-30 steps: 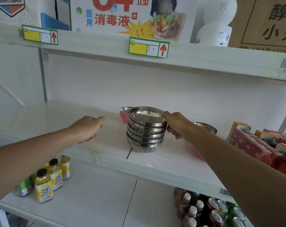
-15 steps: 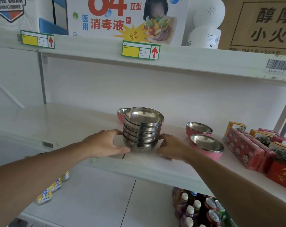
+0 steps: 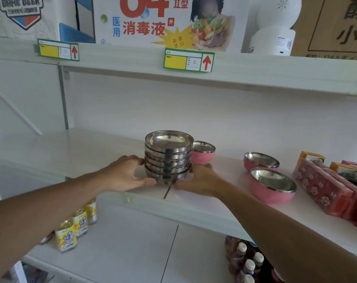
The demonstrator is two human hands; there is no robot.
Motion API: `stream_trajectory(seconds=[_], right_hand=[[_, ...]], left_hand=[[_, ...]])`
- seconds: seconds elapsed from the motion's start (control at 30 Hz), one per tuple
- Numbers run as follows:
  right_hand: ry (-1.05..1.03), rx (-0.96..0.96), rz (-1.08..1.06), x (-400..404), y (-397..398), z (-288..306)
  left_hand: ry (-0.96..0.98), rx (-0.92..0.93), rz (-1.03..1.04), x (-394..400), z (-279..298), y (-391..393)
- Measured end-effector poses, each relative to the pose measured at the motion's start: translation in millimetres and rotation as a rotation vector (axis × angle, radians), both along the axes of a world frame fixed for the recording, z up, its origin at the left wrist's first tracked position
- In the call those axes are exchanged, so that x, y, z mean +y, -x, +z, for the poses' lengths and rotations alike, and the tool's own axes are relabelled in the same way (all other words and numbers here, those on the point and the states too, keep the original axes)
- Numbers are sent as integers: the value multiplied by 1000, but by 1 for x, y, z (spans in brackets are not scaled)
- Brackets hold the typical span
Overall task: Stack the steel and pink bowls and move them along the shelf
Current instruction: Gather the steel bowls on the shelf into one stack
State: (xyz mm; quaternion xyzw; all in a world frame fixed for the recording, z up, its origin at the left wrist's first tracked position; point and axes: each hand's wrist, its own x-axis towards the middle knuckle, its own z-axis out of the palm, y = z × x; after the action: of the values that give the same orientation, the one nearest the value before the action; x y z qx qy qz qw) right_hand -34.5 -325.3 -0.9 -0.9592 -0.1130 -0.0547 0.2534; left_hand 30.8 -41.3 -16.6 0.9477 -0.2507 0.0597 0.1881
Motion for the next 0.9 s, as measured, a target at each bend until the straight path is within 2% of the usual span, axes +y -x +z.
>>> stream_trajectory(seconds=[0.3,0.4,0.5,0.7,0.9], right_hand=[[50,53,106,78,-30,7],[60,87,87,105,-48,5],[17,114,31,117,-60,0],[38,113,-36,83,-45,-9],[23,89,-40,22,5,-7]], left_hand=[[2,37,37,85,7,-19],[-83,17,104,110,7,-31],[-79,43,142,127,4,-33],[-60,80,221,125,-7,-2],[-32,63,279,93,2,59]])
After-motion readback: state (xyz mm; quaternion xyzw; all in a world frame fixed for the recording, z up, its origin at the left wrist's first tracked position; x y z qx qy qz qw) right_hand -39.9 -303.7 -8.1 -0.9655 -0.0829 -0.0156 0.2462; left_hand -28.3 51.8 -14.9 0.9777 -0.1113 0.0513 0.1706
